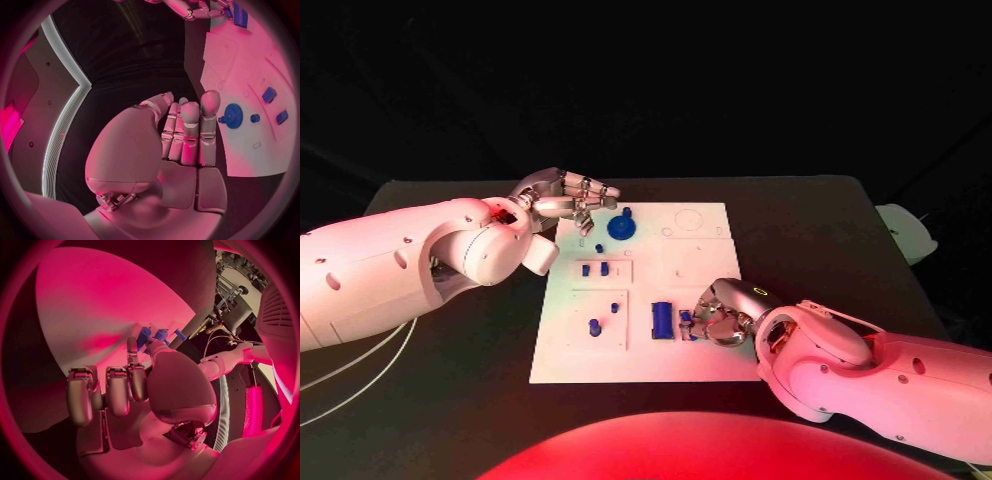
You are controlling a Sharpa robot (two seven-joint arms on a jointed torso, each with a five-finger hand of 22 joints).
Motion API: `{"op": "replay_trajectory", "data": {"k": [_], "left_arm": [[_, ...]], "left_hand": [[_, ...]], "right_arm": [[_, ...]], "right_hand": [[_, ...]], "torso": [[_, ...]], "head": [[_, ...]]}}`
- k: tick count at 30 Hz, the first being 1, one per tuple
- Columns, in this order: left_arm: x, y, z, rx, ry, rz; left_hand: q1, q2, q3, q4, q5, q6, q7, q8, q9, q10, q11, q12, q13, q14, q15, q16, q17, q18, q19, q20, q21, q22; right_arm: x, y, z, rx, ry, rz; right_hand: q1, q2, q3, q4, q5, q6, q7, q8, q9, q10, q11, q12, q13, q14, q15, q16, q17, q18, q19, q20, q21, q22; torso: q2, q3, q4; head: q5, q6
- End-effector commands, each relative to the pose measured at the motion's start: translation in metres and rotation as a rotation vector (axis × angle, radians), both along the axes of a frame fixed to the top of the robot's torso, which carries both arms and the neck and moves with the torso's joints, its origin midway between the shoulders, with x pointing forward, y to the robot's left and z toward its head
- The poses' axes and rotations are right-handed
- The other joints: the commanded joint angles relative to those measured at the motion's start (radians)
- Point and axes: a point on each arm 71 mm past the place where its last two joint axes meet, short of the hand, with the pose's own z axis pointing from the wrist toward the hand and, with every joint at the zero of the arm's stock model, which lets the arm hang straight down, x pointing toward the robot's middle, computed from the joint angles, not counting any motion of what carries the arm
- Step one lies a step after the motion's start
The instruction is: Assemble the parts on the task board
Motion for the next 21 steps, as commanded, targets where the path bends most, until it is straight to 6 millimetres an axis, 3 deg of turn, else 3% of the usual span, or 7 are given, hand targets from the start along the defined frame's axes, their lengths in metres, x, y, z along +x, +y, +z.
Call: {"op": "replay_trajectory", "data": {"k": [1,10,14,21], "left_arm": [[-0.0008,-0.0031,0.001,-0.004,-0.002,-0.02],[-0.001,-0.0026,0.001,-0.003,-0.001,-0.018],[-0.0009,-0.0024,0.001,-0.003,0.0,-0.018],[-0.0009,-0.002,0.001,-0.002,0.0,-0.017]], "left_hand": [[0.0,0.009,-0.004,-0.003,0.002,-0.006,0.001,0.005,-0.001,-0.006,0.0,0.005,0.002,-0.004,0.0,0.003,-0.001,0.017,0.001,0.004,0.0,-0.001],[0.0,0.009,-0.004,-0.003,0.002,-0.006,0.001,0.005,-0.001,-0.006,0.0,0.005,0.002,-0.004,0.0,0.003,-0.001,0.017,0.001,0.004,0.0,-0.001],[0.0,0.009,-0.004,-0.003,0.002,-0.006,0.001,0.005,-0.001,-0.006,0.0,0.005,0.002,-0.004,0.0,0.003,-0.001,0.017,0.001,0.004,0.0,-0.001],[0.0,0.008,-0.004,-0.003,0.002,-0.007,0.001,0.005,-0.002,-0.007,0.0,0.006,0.002,-0.004,0.0,0.003,-0.002,0.017,0.0,0.004,-0.001,-0.002]], "right_arm": [[-0.0013,0.0004,-0.0036,-0.03,0.017,0.012],[-0.0017,0.0034,-0.0024,-0.02,0.009,0.015],[-0.0013,0.0036,-0.002,-0.016,0.002,0.012],[-0.0018,0.0042,-0.0011,-0.011,-0.002,0.013]], "right_hand": [[-0.014,-0.002,-0.002,0.011,0.008,0.001,0.003,0.001,-0.001,0.013,-0.004,0.008,0.12,0.078,-0.008,0.002,0.144,-0.01,0.084,-0.006,0.001,0.248],[-0.082,-0.016,-0.05,0.056,0.033,0.003,0.005,0.011,0.006,0.016,-0.002,0.012,0.125,0.078,-0.006,0.001,0.143,-0.01,0.084,-0.005,0.0,0.247],[-0.112,-0.01,-0.085,0.064,0.069,0.001,0.004,0.015,0.009,0.017,-0.003,0.012,0.127,0.078,-0.007,0.001,0.143,-0.009,0.084,-0.005,-0.001,0.247],[-0.137,-0.002,-0.12,0.066,0.055,0.0,0.003,0.019,0.012,0.018,-0.004,0.015,0.13,0.078,-0.008,0.002,0.144,-0.01,0.084,-0.006,0.0,0.247]], "torso": [[0.001,-0.0004,-0.0004],[0.0,-0.0003,0.0001],[0.0,-0.0003,-0.0005],[0.0,0.0001,-0.0008]], "head": [[-0.001,0.001],[-0.001,0.001],[-0.003,0.002],[-0.003,0.002]]}}
